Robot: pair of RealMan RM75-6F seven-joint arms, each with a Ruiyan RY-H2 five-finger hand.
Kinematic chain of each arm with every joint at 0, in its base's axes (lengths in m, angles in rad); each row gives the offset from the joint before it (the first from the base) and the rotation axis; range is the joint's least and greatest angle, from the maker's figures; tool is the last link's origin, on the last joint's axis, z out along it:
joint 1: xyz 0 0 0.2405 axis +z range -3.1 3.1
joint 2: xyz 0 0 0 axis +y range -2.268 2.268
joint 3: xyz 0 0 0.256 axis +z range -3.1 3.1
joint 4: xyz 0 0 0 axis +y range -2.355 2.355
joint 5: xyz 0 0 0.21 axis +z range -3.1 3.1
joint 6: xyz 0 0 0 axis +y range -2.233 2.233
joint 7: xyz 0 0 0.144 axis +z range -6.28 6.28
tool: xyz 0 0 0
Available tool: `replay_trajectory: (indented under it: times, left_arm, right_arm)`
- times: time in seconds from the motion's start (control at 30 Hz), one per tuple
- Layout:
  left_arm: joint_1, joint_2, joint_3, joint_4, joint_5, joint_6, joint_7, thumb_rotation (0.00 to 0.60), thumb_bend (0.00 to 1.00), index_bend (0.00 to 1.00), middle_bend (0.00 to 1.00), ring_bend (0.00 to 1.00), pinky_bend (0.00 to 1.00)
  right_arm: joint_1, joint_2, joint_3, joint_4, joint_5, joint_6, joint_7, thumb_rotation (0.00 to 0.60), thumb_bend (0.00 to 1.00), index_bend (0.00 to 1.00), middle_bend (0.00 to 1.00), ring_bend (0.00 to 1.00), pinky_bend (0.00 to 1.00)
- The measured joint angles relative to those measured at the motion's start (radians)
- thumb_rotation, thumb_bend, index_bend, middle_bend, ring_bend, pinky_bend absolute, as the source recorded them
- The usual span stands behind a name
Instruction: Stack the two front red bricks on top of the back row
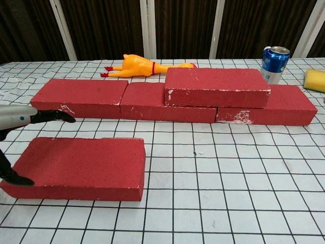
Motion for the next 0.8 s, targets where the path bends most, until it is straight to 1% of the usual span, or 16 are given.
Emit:
replay_trajectory:
  times: [0.23,0.5,0.8]
  left_arm:
    - [-0.04,-0.053,0.012,0.019,-0.06,0.017,0.044,0.6,0.0,0.04,0.0,0.0,0.04]
    - [-0.068,-0.085,0.019,0.022,-0.09,0.062,0.085,0.6,0.0,0.04,0.0,0.0,0.04]
    - [-0.114,-0.116,0.022,0.022,-0.185,0.091,0.143,0.6,0.0,0.03,0.0,0.0,0.04]
  right_arm:
    - [-0.003,0.003,0.006,0.001,0.008,-0.005,0.004,0.6,0.16,0.01,0.0,0.0,0.0]
    - [-0.004,0.005,0.009,-0.004,0.01,-0.014,0.003,0.6,0.16,0.01,0.0,0.0,0.0]
    - [-0.005,0.008,0.014,-0.006,0.017,-0.022,0.006,0.6,0.16,0.01,0.0,0.0,0.0]
